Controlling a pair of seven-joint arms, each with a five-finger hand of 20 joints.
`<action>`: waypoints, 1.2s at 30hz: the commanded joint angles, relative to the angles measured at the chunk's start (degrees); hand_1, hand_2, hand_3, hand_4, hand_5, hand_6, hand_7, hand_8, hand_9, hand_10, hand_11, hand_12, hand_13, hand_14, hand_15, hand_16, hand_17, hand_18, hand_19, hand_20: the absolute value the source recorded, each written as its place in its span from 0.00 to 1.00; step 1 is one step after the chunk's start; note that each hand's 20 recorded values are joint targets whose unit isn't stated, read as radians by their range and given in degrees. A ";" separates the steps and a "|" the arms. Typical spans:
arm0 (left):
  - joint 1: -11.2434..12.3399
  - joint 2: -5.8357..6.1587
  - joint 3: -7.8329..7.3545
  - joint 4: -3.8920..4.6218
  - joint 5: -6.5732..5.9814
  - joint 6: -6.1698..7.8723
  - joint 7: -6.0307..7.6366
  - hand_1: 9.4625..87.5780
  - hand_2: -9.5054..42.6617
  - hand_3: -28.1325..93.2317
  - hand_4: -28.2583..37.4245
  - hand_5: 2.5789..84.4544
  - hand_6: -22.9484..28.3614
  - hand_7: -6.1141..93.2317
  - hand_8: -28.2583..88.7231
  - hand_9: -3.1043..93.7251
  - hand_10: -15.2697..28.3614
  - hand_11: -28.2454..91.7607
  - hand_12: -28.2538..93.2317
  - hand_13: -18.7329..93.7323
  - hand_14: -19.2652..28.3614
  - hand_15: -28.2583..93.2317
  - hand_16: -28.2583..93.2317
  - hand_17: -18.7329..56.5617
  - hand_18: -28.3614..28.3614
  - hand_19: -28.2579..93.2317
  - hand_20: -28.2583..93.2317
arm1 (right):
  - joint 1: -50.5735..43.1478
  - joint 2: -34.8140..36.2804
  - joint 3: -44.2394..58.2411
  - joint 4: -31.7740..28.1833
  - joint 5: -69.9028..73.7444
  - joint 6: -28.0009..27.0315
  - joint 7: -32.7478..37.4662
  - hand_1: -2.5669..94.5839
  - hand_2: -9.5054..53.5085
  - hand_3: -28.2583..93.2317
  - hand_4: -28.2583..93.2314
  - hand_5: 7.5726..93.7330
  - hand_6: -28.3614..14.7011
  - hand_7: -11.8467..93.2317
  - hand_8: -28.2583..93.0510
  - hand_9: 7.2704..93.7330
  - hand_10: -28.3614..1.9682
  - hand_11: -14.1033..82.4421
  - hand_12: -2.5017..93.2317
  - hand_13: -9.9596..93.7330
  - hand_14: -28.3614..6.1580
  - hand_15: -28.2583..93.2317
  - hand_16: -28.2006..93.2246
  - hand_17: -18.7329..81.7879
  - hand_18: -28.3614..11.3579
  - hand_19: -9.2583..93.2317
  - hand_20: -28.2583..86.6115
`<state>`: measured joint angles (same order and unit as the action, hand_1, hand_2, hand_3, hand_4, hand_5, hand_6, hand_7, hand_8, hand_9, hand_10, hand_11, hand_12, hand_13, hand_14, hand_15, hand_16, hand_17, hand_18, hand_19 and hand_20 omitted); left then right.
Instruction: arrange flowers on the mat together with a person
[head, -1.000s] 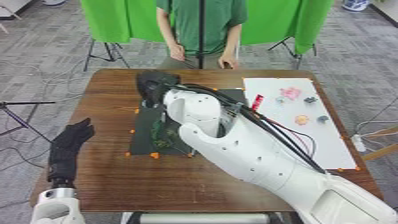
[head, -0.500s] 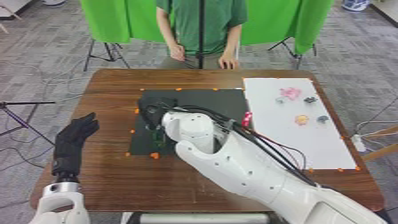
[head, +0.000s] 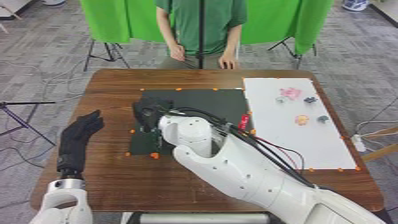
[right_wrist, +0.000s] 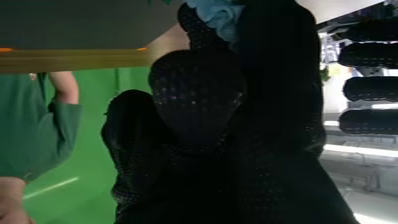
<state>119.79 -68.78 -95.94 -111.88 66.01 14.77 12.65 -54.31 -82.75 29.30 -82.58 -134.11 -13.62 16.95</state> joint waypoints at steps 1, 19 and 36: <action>-0.55 -0.42 0.90 0.86 0.40 -1.11 -0.73 0.08 0.73 0.77 0.00 0.52 0.54 0.21 0.18 0.48 0.66 0.39 0.34 0.47 0.78 0.38 0.24 0.31 0.72 0.34 0.37 | -1.14 -1.15 0.37 0.43 -0.89 2.62 -2.85 0.99 0.00 0.00 0.59 0.80 0.71 0.38 0.39 0.97 0.71 0.22 0.46 1.00 0.82 0.63 0.53 0.79 0.46 1.00 0.64; 0.08 -0.80 0.40 0.22 0.74 -0.98 -0.27 0.07 0.51 0.77 0.00 0.51 0.55 0.20 0.18 0.47 0.66 0.39 0.34 0.47 0.78 0.38 0.24 0.30 0.72 0.33 0.37 | 0.52 0.54 0.08 -0.38 -4.45 -2.06 -2.82 0.88 0.00 0.00 0.69 0.66 0.76 0.33 0.27 0.73 0.60 0.30 0.25 0.96 0.80 0.64 0.51 0.76 0.43 1.00 0.63; 1.30 -1.21 -0.23 -0.43 0.57 -0.20 0.53 0.07 0.45 0.77 0.00 0.50 0.55 0.20 0.18 0.47 0.65 0.39 0.34 0.46 0.78 0.38 0.24 0.30 0.72 0.33 0.37 | 4.31 4.55 3.05 -9.49 0.61 -6.49 -2.25 0.50 0.00 0.82 0.05 0.60 0.79 0.28 0.15 0.66 0.51 0.25 0.22 0.95 0.78 0.64 0.51 0.74 0.41 0.99 0.63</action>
<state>120.02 -69.26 -95.88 -112.06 66.35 14.34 12.94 -52.90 -80.11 28.87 -86.09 -136.68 -17.27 14.43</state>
